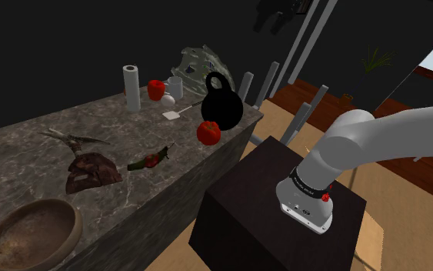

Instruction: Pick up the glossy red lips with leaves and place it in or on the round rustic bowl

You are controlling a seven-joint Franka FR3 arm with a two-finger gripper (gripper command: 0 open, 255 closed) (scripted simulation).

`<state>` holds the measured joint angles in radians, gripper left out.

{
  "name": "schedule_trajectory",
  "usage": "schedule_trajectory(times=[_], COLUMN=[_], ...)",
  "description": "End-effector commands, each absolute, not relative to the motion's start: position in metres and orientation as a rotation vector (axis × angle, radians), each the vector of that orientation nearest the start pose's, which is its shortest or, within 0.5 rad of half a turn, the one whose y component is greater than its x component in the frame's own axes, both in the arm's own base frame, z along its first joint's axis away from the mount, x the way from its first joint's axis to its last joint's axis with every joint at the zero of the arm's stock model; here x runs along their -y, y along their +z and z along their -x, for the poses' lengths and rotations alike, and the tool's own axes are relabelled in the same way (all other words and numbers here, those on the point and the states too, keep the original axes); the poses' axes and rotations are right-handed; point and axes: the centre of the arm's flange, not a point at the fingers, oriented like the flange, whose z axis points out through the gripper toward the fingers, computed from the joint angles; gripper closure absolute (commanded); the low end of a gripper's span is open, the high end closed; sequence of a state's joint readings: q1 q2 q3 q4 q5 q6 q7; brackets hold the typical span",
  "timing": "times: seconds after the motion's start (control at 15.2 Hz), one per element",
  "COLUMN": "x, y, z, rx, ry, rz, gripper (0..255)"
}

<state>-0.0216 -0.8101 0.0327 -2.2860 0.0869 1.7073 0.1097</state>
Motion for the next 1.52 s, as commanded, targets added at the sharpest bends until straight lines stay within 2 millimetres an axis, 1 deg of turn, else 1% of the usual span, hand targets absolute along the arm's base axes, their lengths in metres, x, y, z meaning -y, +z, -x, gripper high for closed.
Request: schedule_trajectory(times=[0.0,0.4,0.79,1.12,1.45], x=[-0.016,-0.042,-0.077,-0.111,-0.149], y=[0.645,0.589,0.531,0.482,0.433], z=[-0.313,-0.363,-0.406,-0.436,-0.460], rx=[-0.164,0.077,0.315,0.509,0.698], ry=[-0.347,-0.289,-0.230,-0.180,-0.130], rz=[3.041,3.027,2.992,2.950,2.895], gripper=[0,0,0,0,0])
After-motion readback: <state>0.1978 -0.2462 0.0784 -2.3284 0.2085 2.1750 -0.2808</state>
